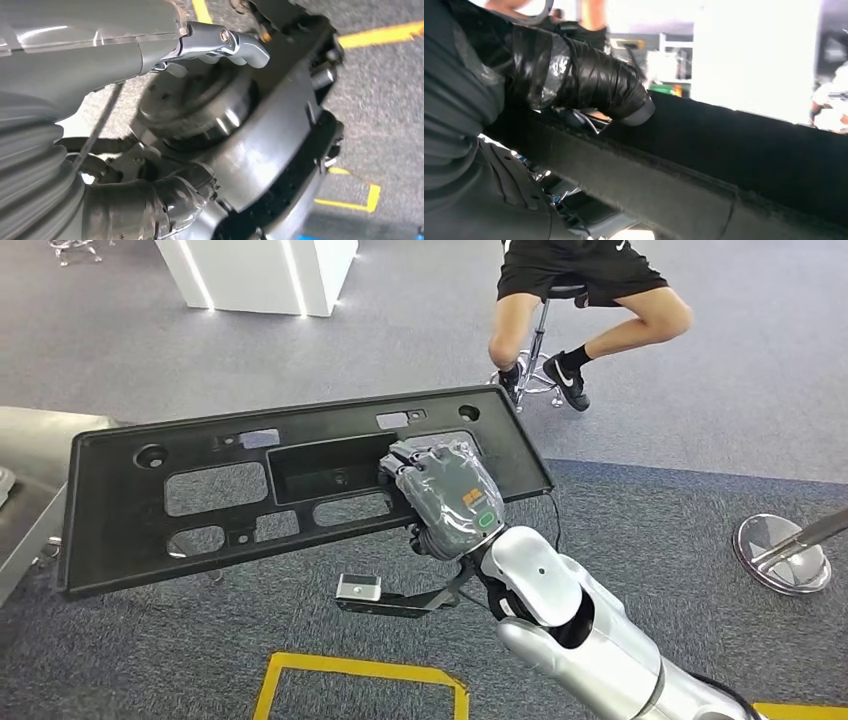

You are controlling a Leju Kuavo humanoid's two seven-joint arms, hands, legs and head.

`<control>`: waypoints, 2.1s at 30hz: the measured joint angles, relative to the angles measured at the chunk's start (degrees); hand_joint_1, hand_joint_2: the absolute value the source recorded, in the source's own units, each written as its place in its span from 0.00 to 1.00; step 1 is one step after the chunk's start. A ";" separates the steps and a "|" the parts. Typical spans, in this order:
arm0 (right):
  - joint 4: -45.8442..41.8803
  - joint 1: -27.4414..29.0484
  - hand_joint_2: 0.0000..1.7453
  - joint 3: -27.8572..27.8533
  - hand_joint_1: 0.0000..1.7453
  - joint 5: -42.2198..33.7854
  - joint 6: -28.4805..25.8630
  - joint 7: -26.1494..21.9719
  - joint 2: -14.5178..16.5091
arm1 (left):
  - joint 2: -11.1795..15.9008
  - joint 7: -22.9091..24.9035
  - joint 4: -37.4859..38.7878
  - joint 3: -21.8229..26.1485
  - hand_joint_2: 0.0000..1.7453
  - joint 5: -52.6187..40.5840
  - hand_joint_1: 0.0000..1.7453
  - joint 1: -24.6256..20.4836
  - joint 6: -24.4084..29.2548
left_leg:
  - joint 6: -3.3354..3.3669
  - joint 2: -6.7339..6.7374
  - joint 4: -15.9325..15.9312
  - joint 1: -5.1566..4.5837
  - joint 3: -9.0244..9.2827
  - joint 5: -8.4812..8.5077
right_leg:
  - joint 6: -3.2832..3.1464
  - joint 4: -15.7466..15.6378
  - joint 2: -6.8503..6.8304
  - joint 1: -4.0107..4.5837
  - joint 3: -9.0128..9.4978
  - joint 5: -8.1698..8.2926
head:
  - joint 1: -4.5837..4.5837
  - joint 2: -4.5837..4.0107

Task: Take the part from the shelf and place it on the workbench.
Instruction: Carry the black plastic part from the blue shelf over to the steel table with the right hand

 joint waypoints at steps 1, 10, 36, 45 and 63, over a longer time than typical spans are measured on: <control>-0.11 0.62 1.00 0.19 1.00 0.32 -0.57 0.05 -0.01 | -0.20 0.31 0.00 0.02 1.00 0.03 0.00 -0.13 0.73 | 0.32 -0.58 -0.08 0.08 0.06 0.08 | 0.08 3.21 2.05 -0.15 -1.50 -1.74 | 0.01 0.00; -0.34 4.07 1.00 0.86 1.00 1.36 -1.97 0.23 -0.72 | -1.31 0.97 0.00 0.33 1.00 0.72 0.00 -0.71 2.75 | -0.03 -7.38 1.57 -0.01 -0.85 -0.43 | -0.65 -0.39 9.47 -0.48 -1.67 2.92 | -0.01 0.00; -8.24 -6.78 1.00 -2.41 1.00 -1.77 8.00 0.13 -2.67 | -0.17 -1.23 0.00 2.65 1.00 4.15 0.00 -0.07 -4.19 | 0.71 -3.53 1.02 -0.20 -0.83 0.13 | 0.32 14.08 4.19 -0.17 -7.22 -4.60 | -0.38 -0.01; -9.08 -9.71 1.00 -2.29 1.00 -1.29 8.54 0.42 -3.38 | 0.89 -1.41 0.03 2.79 1.00 3.58 0.00 0.57 -5.09 | -1.45 -7.09 2.87 0.00 -2.55 -0.53 | -1.24 -1.42 6.83 -0.65 -0.97 3.11 | -0.64 0.00; -8.33 -15.39 1.00 -2.29 1.00 -3.78 9.74 0.51 -4.68 | 1.82 -1.82 0.04 2.74 1.00 1.72 0.00 0.23 -6.71 | 0.32 -0.61 0.72 0.19 -1.53 0.99 | 0.57 6.49 2.69 -0.31 -2.14 -3.80 | -0.95 0.00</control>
